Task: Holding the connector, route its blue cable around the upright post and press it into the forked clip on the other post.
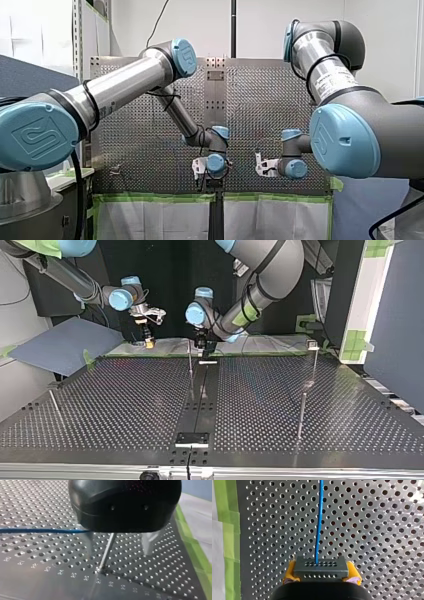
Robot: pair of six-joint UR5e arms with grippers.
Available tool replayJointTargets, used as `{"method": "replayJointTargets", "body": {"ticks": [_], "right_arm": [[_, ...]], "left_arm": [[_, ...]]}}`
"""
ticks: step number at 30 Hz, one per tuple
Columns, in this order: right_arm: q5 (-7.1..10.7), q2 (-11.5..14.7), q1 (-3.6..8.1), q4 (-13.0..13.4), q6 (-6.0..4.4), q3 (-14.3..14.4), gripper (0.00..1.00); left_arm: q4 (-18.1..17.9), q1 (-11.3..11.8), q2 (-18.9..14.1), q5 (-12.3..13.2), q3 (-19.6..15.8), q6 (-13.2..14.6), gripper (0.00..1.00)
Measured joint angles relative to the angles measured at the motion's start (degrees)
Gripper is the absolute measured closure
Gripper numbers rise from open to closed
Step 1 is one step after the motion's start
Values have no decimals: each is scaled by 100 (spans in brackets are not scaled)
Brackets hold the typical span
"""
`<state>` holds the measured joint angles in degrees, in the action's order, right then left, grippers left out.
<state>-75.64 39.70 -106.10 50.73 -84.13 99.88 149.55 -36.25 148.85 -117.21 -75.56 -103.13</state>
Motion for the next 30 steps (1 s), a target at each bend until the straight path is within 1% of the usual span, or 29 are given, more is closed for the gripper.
{"method": "replayJointTargets", "body": {"ticks": [3,6,12,21,30], "right_arm": [[-1,0,1,-1,0,0,100],[1,0,-1,-4,0,1,100],[4,0,0,-35,0,1,100],[8,1,0,-61,0,1,100],[13,0,-1,-57,-8,1,100]], "left_arm": [[160,-21,-1,-23,0,130,0],[288,-30,-1,-30,0,201,0],[360,-119,-28,-49,-7,334,0],[363,-243,-52,-102,-9,372,0],[360,-258,-90,-120,-43,363,0]]}}
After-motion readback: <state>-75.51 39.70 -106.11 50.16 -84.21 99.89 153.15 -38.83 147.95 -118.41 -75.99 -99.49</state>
